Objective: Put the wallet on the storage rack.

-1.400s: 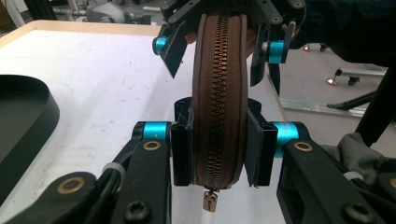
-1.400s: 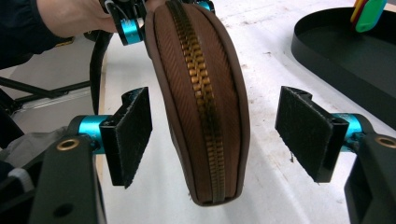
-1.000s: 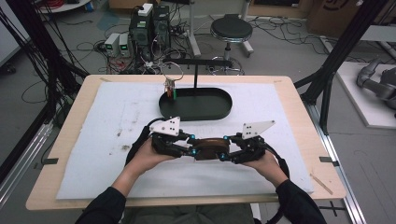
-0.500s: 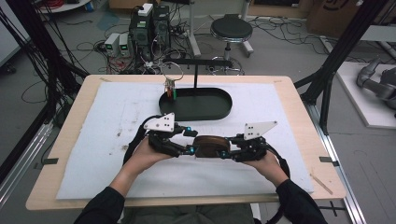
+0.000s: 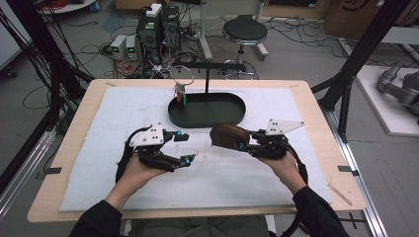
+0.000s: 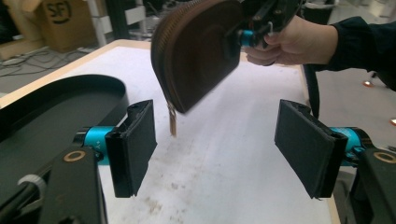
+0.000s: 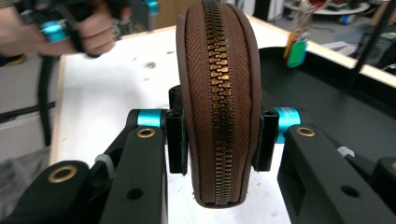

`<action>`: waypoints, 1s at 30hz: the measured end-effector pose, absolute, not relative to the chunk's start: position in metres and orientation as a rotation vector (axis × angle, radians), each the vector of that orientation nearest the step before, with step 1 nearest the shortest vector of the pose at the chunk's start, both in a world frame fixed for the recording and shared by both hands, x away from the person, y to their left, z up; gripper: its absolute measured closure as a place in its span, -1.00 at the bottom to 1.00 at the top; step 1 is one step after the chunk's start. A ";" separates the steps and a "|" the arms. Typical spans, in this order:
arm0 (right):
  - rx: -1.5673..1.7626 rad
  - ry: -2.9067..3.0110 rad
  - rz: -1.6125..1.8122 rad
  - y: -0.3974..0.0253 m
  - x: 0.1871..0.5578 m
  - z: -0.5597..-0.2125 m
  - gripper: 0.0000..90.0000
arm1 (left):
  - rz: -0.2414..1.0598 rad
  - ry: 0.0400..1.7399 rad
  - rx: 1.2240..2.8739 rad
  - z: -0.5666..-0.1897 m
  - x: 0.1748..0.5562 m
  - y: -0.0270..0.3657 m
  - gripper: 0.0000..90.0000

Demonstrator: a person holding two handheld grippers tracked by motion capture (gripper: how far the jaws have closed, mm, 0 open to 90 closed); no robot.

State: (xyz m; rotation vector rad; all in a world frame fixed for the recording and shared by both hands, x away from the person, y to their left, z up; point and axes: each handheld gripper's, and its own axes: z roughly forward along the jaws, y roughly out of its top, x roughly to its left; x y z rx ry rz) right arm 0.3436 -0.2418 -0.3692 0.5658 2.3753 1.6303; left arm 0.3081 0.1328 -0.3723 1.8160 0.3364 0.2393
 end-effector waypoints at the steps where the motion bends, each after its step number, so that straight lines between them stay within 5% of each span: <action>1: 0.580 2.361 1.631 -0.241 0.345 -0.368 0.47 | 0.247 0.344 1.814 -0.373 0.305 0.136 -0.37; 30: 0.761 2.252 1.560 -0.174 0.428 -0.379 0.47 | 0.325 0.431 1.757 -0.392 0.277 0.184 -0.43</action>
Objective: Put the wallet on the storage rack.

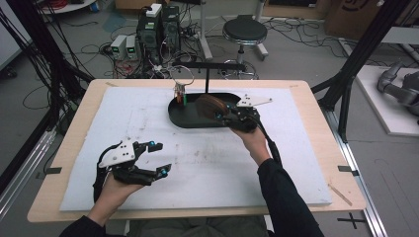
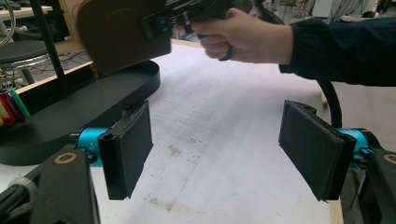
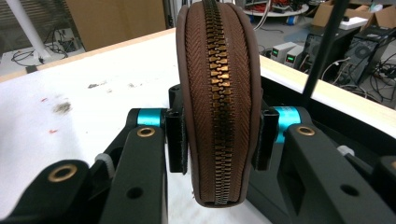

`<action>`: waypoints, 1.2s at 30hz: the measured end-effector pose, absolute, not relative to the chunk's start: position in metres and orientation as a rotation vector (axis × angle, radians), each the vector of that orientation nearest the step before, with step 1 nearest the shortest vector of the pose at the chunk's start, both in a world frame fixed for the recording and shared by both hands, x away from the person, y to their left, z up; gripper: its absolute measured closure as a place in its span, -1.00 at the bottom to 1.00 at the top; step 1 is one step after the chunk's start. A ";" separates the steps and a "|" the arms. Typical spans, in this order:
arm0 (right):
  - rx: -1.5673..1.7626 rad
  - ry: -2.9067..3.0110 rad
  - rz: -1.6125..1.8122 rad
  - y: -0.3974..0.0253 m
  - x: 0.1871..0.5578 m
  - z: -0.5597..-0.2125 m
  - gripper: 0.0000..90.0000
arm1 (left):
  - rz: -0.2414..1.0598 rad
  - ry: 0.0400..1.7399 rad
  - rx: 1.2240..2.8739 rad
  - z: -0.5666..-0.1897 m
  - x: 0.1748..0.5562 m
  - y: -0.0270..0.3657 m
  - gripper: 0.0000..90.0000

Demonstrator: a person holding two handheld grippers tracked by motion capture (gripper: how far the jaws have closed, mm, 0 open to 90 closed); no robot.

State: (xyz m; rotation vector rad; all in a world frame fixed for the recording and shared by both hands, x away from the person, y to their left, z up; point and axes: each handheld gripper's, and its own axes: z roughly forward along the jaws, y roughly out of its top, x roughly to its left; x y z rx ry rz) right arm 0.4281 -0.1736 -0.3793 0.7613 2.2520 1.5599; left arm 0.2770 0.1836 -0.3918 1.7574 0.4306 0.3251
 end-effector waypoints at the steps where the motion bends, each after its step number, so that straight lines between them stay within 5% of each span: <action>1: 0.756 2.255 1.565 -0.170 0.431 -0.380 0.47 | 0.321 0.429 1.757 -0.392 0.277 0.183 -0.43; 17: 0.844 2.220 1.426 -0.131 0.466 -0.403 0.47 | 0.305 0.416 1.754 -0.394 0.277 0.180 -0.43; 36: 1.043 2.247 1.365 -0.136 0.486 -0.428 0.46 | 0.290 0.402 1.755 -0.395 0.275 0.179 -0.43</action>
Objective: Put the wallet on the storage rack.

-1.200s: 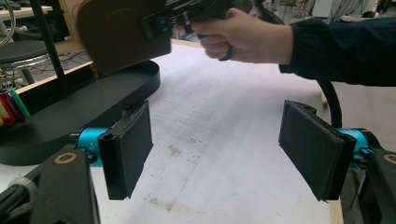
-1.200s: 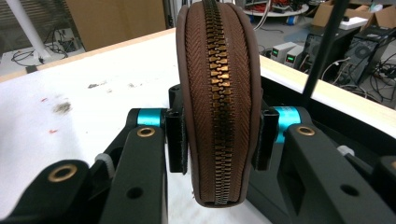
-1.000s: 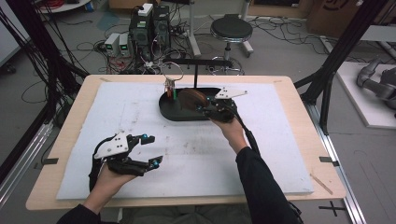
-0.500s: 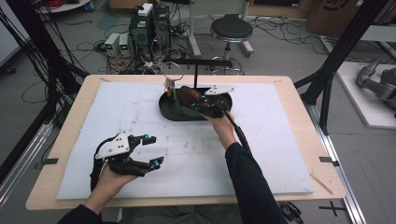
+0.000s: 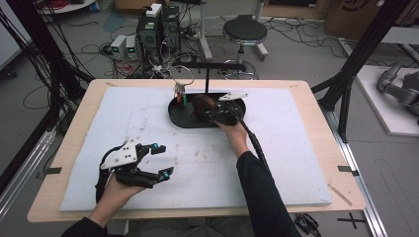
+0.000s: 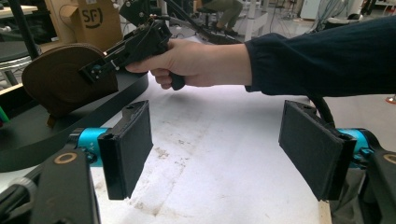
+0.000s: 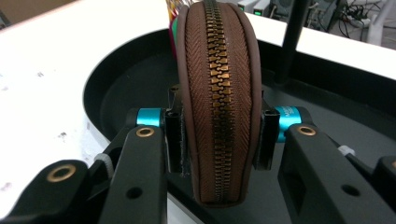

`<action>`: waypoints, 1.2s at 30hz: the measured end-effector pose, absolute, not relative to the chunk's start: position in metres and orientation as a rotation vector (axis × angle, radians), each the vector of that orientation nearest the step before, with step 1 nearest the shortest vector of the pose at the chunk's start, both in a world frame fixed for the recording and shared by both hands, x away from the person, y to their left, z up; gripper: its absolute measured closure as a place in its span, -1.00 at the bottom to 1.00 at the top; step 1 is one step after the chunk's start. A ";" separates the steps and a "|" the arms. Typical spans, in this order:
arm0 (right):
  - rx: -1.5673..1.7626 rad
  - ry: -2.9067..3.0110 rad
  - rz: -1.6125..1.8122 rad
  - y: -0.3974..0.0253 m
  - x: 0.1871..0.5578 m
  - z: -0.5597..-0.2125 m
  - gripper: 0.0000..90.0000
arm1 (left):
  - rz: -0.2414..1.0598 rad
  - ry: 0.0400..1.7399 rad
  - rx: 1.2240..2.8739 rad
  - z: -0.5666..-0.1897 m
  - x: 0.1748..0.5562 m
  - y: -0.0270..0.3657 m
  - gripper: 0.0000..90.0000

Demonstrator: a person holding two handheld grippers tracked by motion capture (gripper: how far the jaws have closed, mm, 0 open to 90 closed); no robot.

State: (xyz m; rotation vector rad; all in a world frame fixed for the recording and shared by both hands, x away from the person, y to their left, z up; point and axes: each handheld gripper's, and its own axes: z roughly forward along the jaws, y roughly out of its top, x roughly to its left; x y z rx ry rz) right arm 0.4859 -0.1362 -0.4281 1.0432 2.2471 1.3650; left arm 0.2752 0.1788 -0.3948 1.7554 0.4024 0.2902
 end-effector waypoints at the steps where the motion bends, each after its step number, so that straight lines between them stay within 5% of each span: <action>1: 1.040 2.245 1.361 -0.136 0.486 -0.428 0.45 | 0.290 0.401 1.757 -0.395 0.275 0.179 -0.43; 29: 1.049 2.175 1.130 -0.150 0.483 -0.414 -0.29 | 0.299 0.400 1.772 -0.397 0.276 0.178 -0.43; 36: 1.033 2.154 1.161 -0.171 0.472 -0.398 -0.34 | 0.320 0.421 1.770 -0.397 0.280 0.182 -0.43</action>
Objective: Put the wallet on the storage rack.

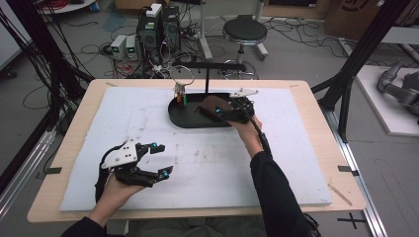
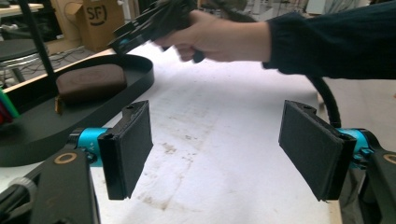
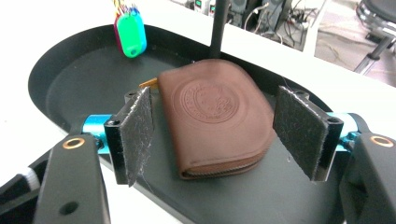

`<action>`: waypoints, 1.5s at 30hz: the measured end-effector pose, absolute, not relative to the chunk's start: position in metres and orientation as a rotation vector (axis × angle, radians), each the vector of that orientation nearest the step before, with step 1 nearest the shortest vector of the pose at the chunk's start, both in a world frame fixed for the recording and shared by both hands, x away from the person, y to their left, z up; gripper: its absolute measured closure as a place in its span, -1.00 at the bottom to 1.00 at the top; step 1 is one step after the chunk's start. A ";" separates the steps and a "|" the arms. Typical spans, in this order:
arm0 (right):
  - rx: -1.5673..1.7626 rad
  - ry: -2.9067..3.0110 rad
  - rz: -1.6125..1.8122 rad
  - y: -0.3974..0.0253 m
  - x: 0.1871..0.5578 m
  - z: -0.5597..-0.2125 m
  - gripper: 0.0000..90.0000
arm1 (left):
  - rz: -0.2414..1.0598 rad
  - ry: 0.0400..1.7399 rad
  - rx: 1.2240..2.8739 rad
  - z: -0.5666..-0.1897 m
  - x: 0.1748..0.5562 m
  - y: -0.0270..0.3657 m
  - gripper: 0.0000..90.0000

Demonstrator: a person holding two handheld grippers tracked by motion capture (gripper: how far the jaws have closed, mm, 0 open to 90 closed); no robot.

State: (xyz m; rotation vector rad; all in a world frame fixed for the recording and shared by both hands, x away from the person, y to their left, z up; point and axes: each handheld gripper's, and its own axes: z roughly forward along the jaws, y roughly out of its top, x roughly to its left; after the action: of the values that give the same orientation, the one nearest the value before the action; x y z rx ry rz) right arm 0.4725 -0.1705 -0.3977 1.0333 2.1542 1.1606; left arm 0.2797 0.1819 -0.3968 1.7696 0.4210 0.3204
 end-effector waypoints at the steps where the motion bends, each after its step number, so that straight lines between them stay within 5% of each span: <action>1: 1.021 2.158 1.163 -0.175 0.470 -0.396 -0.34 | 0.322 0.426 1.769 -0.397 0.281 0.183 -0.43; 29: 0.968 2.144 1.443 -0.284 0.364 -0.379 -0.49 | 0.439 0.550 1.786 -0.405 0.314 0.197 -0.43; 45: 1.046 2.128 1.465 -0.319 0.347 -0.399 -0.53 | 0.476 0.596 1.768 -0.405 0.323 0.200 -0.43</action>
State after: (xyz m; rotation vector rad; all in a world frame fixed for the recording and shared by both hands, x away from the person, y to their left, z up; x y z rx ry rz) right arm 0.3472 -0.3192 -0.3986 1.0458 2.1281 1.4652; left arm 0.3229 0.2005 -0.4045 1.7680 0.5961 0.4762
